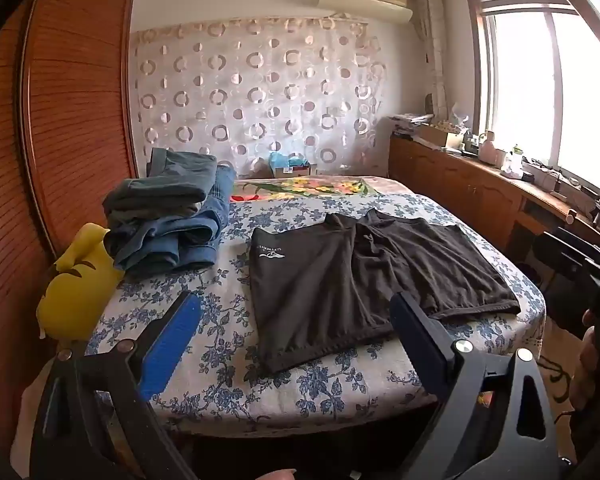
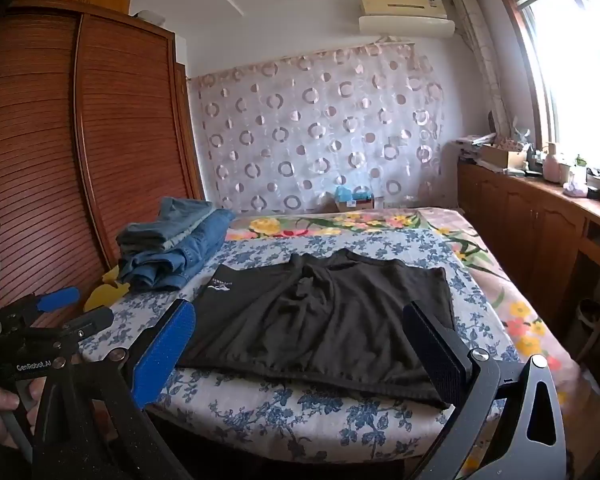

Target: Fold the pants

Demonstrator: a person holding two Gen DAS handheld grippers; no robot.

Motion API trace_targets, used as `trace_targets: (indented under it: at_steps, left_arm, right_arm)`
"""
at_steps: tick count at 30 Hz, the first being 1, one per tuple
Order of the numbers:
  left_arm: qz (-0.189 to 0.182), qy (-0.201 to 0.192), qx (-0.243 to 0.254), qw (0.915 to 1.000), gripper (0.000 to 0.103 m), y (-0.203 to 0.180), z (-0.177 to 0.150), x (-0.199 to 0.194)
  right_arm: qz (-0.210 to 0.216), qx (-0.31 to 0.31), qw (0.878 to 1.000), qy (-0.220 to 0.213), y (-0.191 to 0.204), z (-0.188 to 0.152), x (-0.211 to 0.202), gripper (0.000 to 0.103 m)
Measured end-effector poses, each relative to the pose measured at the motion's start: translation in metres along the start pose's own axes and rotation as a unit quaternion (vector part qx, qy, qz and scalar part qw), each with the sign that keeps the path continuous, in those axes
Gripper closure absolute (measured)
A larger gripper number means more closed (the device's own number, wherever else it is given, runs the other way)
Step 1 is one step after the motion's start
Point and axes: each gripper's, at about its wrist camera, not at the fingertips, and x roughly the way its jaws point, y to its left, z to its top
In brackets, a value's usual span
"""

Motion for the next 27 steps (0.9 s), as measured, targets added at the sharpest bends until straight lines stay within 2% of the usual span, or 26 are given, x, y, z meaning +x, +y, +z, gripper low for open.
trace_targets:
  at_steps: [27]
  left_arm:
    - [-0.001, -0.006, -0.002, 1.0, 0.007, -0.0005, -0.0021, -0.0015]
  right_arm:
    - [0.003, 0.0, 1.0, -0.007, 0.0029, -0.0024, -0.0043, 0.0]
